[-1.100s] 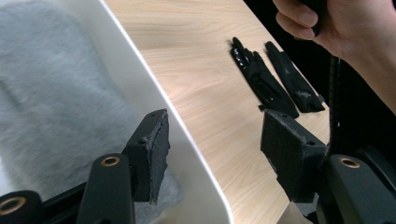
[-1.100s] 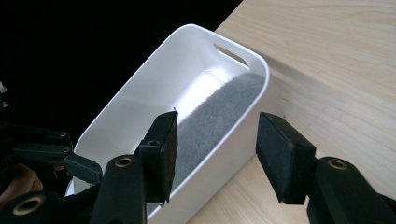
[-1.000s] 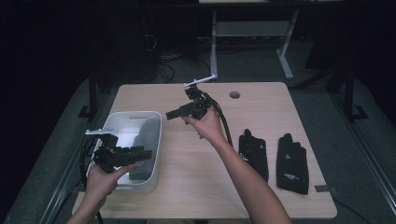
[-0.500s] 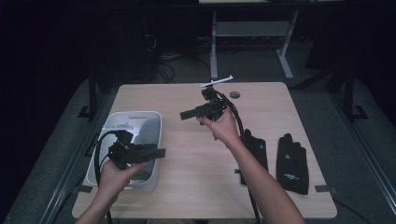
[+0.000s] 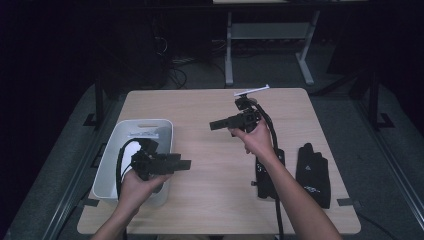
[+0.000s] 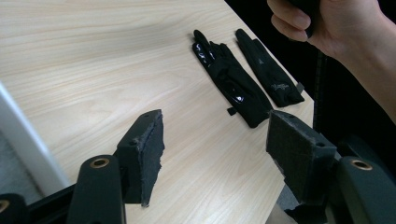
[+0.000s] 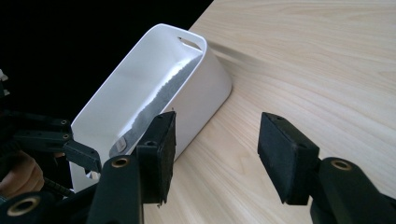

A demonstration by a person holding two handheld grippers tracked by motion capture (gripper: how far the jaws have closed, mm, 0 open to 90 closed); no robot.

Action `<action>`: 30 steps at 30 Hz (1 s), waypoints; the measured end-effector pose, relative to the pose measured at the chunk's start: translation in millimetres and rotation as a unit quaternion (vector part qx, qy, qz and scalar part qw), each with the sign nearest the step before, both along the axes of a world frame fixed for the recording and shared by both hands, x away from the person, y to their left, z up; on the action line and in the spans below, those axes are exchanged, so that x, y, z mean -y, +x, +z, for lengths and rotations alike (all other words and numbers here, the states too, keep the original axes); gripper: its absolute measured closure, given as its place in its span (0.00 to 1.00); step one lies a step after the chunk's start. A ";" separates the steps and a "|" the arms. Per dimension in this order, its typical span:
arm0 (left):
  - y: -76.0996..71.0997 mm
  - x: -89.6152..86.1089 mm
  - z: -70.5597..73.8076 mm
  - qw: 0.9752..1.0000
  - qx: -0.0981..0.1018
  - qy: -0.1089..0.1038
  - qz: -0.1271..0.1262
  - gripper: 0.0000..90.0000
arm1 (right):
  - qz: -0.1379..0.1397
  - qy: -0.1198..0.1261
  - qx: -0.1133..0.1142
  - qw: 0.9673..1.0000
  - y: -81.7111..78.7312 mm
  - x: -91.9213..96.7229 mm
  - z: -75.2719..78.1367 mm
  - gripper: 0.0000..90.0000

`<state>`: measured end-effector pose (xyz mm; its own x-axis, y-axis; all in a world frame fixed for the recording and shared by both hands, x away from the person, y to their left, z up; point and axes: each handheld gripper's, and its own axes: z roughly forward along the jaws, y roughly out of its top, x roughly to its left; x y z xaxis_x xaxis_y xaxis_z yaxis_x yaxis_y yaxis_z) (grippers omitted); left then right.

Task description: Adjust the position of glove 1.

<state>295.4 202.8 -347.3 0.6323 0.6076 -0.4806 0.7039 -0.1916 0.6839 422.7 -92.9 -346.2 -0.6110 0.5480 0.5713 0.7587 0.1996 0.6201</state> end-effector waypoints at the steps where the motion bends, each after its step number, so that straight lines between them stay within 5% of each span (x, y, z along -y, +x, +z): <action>1: -0.1 1.8 -0.1 1.000 0.000 0.000 -0.001 0.40 | -0.003 0.002 -0.003 1.000 -0.7 2.8 -0.6 0.51; 30: 2.9 40.4 -6.7 0.999 -0.003 0.001 -0.032 0.38 | -0.031 0.001 -0.018 0.999 -20.4 74.0 -20.8 0.50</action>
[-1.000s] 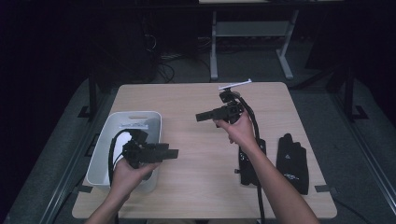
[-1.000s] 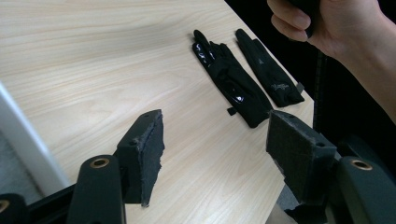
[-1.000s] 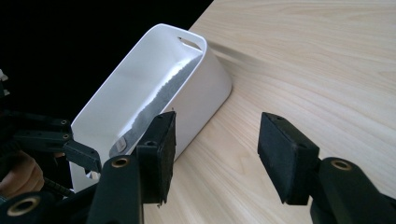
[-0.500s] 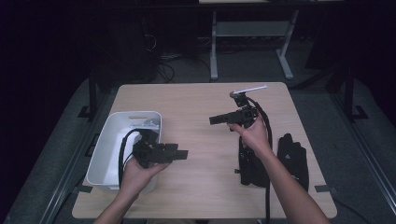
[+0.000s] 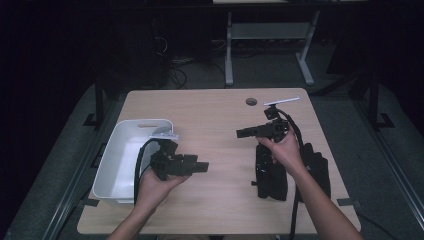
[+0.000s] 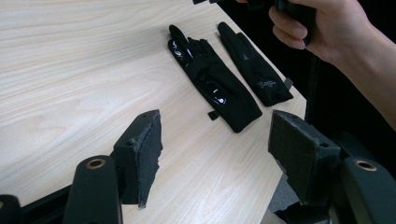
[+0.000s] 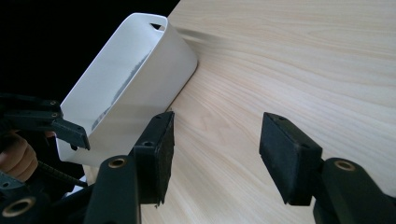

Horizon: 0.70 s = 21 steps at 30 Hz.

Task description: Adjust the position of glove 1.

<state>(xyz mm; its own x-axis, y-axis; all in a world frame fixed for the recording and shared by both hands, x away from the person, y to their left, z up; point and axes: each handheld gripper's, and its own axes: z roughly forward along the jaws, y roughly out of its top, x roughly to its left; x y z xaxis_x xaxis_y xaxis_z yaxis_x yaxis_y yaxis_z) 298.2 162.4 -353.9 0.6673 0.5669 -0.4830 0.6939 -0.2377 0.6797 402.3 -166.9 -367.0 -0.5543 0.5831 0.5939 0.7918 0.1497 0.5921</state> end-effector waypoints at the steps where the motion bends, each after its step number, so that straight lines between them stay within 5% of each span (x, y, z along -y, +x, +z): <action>1: 0.1 1.3 -0.3 1.000 0.002 -0.001 -0.001 0.38 | -0.001 -0.001 0.001 1.000 -0.8 3.0 -0.9 0.50; 21: -0.6 36.6 -12.3 0.999 -0.006 0.007 -0.032 0.35 | -0.038 -0.003 -0.001 0.999 -27.6 62.7 -17.9 0.49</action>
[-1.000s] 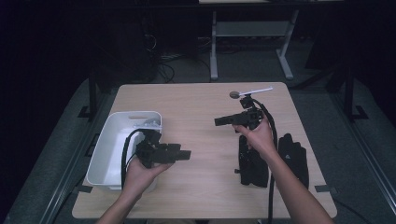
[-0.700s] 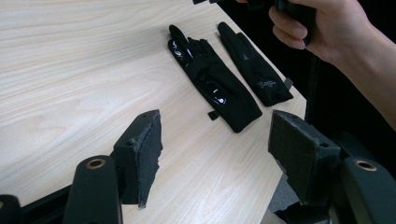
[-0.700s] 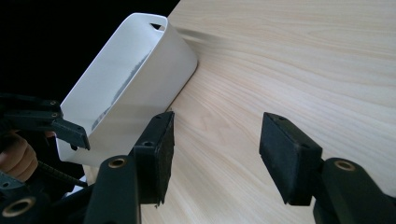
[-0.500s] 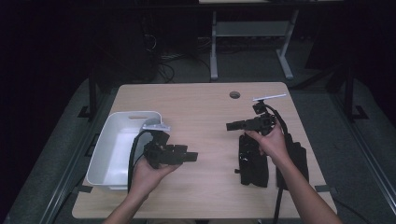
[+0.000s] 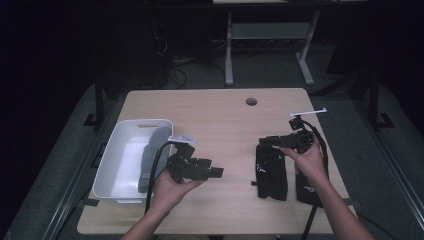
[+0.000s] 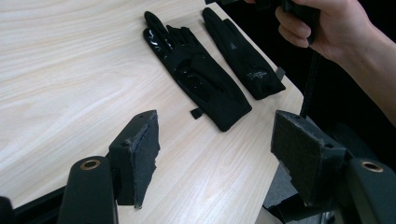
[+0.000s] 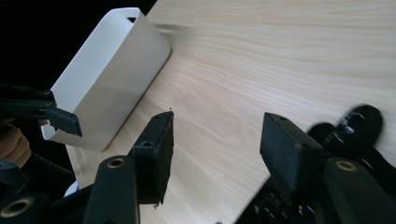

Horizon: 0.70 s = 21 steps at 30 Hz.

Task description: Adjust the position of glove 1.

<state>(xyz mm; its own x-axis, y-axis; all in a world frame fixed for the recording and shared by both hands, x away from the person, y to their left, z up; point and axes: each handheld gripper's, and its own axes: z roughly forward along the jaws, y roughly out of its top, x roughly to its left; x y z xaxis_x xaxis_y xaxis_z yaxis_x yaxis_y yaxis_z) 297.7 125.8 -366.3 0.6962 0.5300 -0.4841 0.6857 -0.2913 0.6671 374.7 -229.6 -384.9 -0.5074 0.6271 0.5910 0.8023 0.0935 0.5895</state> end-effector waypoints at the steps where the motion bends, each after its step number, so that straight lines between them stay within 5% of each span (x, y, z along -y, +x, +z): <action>1: 0.3 1.2 -0.4 1.000 0.000 -0.001 -0.003 0.35 | -0.003 -0.001 -0.001 1.000 -1.7 3.5 -1.1 0.49; 21: -0.1 27.0 -10.6 1.000 -0.005 0.002 -0.024 0.34 | -0.034 -0.010 -0.009 0.999 -33.4 58.9 -24.4 0.48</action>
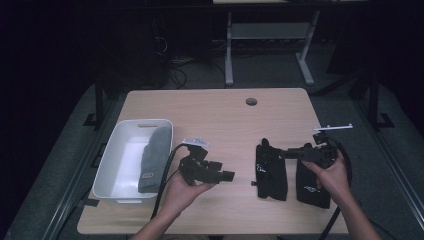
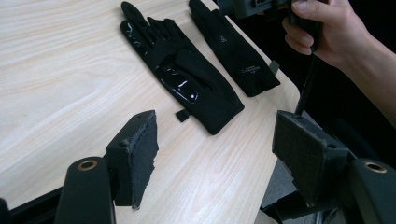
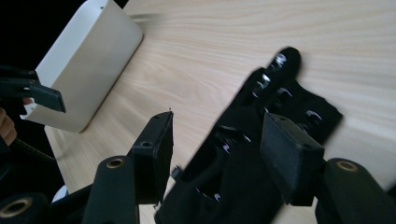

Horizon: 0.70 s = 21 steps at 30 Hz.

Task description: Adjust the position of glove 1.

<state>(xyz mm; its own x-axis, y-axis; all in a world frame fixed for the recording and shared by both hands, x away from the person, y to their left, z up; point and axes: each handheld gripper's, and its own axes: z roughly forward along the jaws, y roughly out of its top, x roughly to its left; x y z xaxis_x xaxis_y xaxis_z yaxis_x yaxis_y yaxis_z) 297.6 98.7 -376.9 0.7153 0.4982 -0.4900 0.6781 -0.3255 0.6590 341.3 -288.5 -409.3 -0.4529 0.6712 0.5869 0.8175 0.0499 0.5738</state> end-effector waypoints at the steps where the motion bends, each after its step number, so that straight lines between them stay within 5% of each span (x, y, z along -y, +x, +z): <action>1: -0.5 1.3 -0.7 1.000 0.000 0.000 -0.002 0.34 | -0.002 -0.002 0.001 1.000 -1.9 2.8 -1.6 0.48; 16: -4.3 12.9 -8.2 1.000 -0.006 0.002 -0.015 0.34 | -0.033 -0.022 -0.014 0.999 -29.2 43.9 -23.1 0.50; 21: -4.5 15.8 -10.5 1.000 -0.008 0.001 -0.019 0.33 | -0.039 -0.049 -0.011 0.998 -36.3 52.8 -27.9 0.53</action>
<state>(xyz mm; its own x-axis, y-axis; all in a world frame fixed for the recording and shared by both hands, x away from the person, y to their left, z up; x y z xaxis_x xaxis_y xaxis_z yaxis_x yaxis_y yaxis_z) 293.1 82.9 -387.4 0.7263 0.4717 -0.4999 0.6751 -0.3533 0.6476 304.9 -341.3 -437.2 -0.3851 0.7581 0.5263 0.8331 0.0403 0.5516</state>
